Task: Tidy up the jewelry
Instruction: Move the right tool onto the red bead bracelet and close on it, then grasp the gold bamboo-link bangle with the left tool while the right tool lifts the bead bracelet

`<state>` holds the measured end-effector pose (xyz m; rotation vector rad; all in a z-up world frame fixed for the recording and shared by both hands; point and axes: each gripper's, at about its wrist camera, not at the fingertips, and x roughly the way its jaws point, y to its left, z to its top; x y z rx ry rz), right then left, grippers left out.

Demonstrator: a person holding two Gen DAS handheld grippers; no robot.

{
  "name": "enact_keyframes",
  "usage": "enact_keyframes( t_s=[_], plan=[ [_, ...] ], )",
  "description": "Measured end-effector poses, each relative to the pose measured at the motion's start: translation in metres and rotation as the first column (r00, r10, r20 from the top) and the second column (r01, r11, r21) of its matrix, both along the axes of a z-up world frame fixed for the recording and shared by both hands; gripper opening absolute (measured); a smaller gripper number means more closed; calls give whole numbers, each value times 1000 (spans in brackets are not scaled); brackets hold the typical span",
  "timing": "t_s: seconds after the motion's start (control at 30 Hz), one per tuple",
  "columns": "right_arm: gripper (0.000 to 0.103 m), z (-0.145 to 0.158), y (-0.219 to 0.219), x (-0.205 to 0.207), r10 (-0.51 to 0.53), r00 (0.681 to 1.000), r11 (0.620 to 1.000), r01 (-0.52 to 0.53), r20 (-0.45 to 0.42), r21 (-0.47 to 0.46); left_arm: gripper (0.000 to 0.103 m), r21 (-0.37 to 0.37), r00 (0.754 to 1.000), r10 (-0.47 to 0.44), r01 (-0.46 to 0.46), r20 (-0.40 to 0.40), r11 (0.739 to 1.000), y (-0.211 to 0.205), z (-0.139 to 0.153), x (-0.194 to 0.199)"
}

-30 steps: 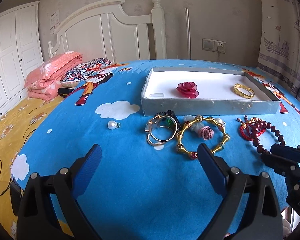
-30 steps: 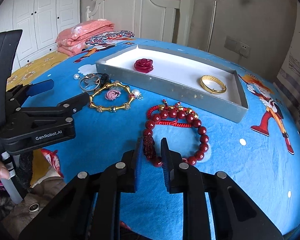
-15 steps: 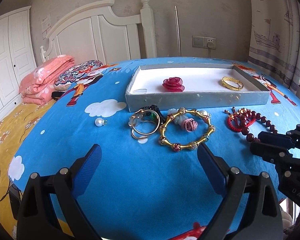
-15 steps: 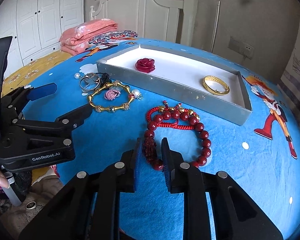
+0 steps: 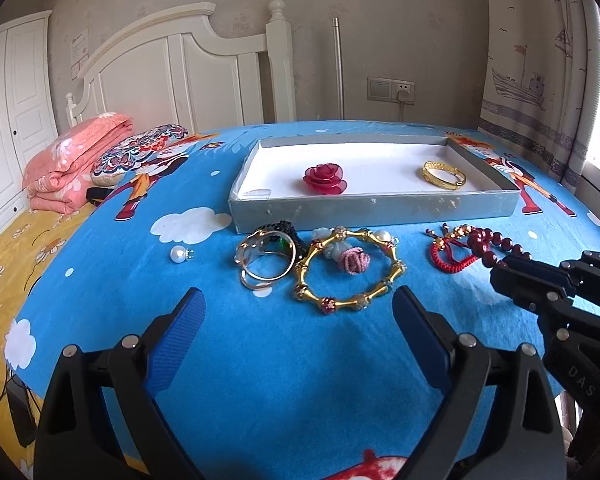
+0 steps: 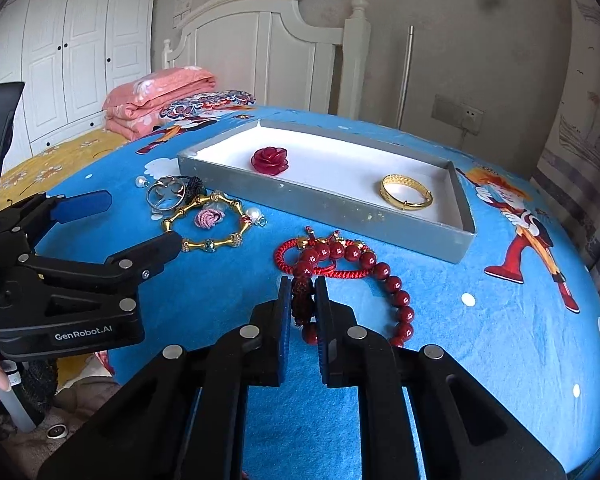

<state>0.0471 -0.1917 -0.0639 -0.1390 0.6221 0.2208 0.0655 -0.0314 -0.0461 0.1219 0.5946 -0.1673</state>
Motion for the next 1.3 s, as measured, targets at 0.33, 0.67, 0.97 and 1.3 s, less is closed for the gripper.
enact_keyframes(
  t_s=[0.33, 0.67, 0.97, 1.3],
  plan=[
    [12, -1, -3, -1, 1, 1000, 1000, -1, -4, 19, 67, -49, 994, 25, -31, -107, 998, 8, 6, 40],
    [12, -7, -4, 0, 0, 1000, 999, 0, -16, 33, 48, 10, 993, 29, -28, -115, 1000, 3, -10, 39],
    [12, -1, -7, -4, -19, 999, 998, 17, 26, 52, 9, -57, 999, -35, 34, -31, 998, 6, -5, 20],
    [12, 14, -2, -21, -17, 995, 998, 11, 97, 68, 7, -70, 999, -45, 46, 6, 997, 9, 10, 3]
  ],
)
